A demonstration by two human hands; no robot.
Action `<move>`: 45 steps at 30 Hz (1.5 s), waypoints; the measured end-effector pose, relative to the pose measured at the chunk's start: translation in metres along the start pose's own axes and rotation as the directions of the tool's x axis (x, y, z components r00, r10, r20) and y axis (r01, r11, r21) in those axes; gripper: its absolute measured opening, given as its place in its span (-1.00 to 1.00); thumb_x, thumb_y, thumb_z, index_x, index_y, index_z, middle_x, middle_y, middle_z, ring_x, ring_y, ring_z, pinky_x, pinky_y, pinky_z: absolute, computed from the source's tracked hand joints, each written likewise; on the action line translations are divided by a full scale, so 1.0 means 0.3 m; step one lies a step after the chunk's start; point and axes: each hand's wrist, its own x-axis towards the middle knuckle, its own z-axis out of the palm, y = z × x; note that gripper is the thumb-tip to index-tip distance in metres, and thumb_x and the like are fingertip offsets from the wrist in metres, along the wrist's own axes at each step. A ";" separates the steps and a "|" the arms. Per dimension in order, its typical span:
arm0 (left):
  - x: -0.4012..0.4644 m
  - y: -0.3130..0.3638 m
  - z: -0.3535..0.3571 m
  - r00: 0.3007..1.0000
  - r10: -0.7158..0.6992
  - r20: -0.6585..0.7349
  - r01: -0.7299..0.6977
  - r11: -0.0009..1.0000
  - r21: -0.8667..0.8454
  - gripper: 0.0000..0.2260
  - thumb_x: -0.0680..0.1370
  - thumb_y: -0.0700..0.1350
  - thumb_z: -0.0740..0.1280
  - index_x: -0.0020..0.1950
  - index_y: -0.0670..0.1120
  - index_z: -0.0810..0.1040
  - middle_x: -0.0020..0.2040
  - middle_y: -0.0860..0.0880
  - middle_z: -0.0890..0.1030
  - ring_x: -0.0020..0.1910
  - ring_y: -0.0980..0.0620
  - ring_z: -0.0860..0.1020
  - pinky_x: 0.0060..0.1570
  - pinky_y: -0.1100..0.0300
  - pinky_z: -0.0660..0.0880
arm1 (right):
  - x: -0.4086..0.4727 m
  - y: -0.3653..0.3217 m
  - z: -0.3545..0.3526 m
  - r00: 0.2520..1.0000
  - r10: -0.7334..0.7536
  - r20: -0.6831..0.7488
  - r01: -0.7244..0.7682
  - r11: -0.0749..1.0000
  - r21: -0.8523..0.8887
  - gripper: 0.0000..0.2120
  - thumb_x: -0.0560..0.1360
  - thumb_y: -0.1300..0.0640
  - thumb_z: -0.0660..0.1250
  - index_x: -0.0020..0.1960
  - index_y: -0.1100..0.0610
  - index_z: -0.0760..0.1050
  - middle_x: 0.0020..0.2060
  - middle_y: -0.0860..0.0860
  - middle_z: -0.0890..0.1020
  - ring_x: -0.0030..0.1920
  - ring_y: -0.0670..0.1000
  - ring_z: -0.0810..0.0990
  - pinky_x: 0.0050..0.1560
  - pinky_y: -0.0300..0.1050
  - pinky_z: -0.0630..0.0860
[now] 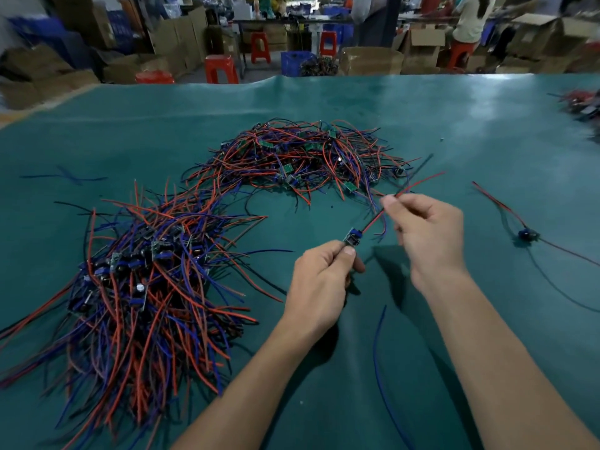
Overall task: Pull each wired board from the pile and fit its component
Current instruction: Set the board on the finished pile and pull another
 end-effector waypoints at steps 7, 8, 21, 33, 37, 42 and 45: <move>0.007 -0.007 0.004 0.974 0.064 -0.215 -0.057 0.998 0.041 -0.73 0.71 -0.09 0.16 -0.13 -0.03 0.55 -0.48 0.06 0.46 -0.47 0.11 0.35 -0.39 0.15 0.32 | 0.033 -0.006 -0.063 0.943 0.278 -0.183 -0.236 0.947 0.219 -0.73 0.64 0.10 0.33 -0.18 0.19 0.61 -0.41 0.03 0.65 -0.55 -0.11 0.43 -0.57 -0.26 0.28; 0.011 -0.011 0.002 0.966 0.067 -0.248 -0.062 0.998 0.026 -0.74 0.72 -0.08 0.16 -0.12 -0.01 0.54 -0.46 0.06 0.49 -0.46 0.09 0.36 -0.37 0.13 0.33 | 0.016 -0.006 -0.047 0.946 0.310 -0.097 -0.293 0.942 0.162 -0.70 0.64 0.05 0.33 -0.17 0.21 0.62 -0.40 0.04 0.68 -0.56 -0.10 0.44 -0.58 -0.28 0.27; -0.011 0.014 0.007 0.989 0.146 -0.018 -0.141 0.974 0.175 -0.71 0.70 -0.10 0.21 -0.21 -0.11 0.49 -0.38 -0.06 0.59 -0.42 0.15 0.48 -0.28 0.21 0.42 | -0.044 -0.145 0.020 0.984 -0.143 0.104 0.138 0.989 0.057 -0.90 0.49 0.16 0.51 -0.19 0.13 0.65 -0.24 0.21 0.62 -0.33 0.00 0.39 -0.39 -0.15 0.31; -0.007 0.014 0.006 0.990 0.059 -0.131 -0.035 0.983 0.178 -0.77 0.67 -0.07 0.24 -0.18 -0.03 0.50 -0.33 0.04 0.61 -0.33 0.12 0.53 -0.27 0.30 0.39 | -0.021 -0.425 0.457 0.595 -0.025 0.804 0.622 0.648 -0.440 -0.54 0.57 -0.26 0.29 -0.09 0.12 0.68 -0.34 -0.03 0.72 -0.34 -0.03 0.70 -0.38 -0.21 0.57; -0.005 0.017 0.005 0.988 0.068 -0.135 -0.041 0.980 0.193 -0.84 0.66 -0.06 0.25 -0.08 -0.07 0.53 -0.27 -0.01 0.64 -0.33 0.13 0.49 -0.24 0.17 0.41 | 0.169 -0.266 0.383 0.819 0.046 0.571 0.550 0.215 -0.807 -0.69 0.49 0.09 0.33 0.22 0.07 0.58 0.18 0.22 0.60 0.17 0.26 0.61 0.21 0.07 0.57; -0.004 0.021 0.008 0.986 0.085 -0.144 -0.054 0.976 0.210 -0.92 0.65 -0.08 0.26 0.03 -0.06 0.51 -0.20 -0.04 0.66 -0.12 -0.10 0.61 -0.01 -0.04 0.51 | 0.247 -0.050 0.250 0.868 0.129 0.480 0.479 0.044 -0.877 -0.69 0.50 0.15 0.33 0.24 0.15 0.46 0.15 0.14 0.48 0.22 0.30 0.55 0.06 0.13 0.51; 0.000 0.021 0.009 0.985 0.073 -0.157 -0.042 0.980 0.197 -0.93 0.65 -0.08 0.26 0.09 -0.03 0.49 -0.21 -0.04 0.67 -0.10 -0.13 0.62 0.02 -0.07 0.51 | 0.280 -0.021 0.231 0.883 0.065 0.465 0.458 0.102 -0.883 -0.79 0.49 0.19 0.37 0.12 0.16 0.58 0.14 0.17 0.58 0.15 0.29 0.58 0.11 0.15 0.59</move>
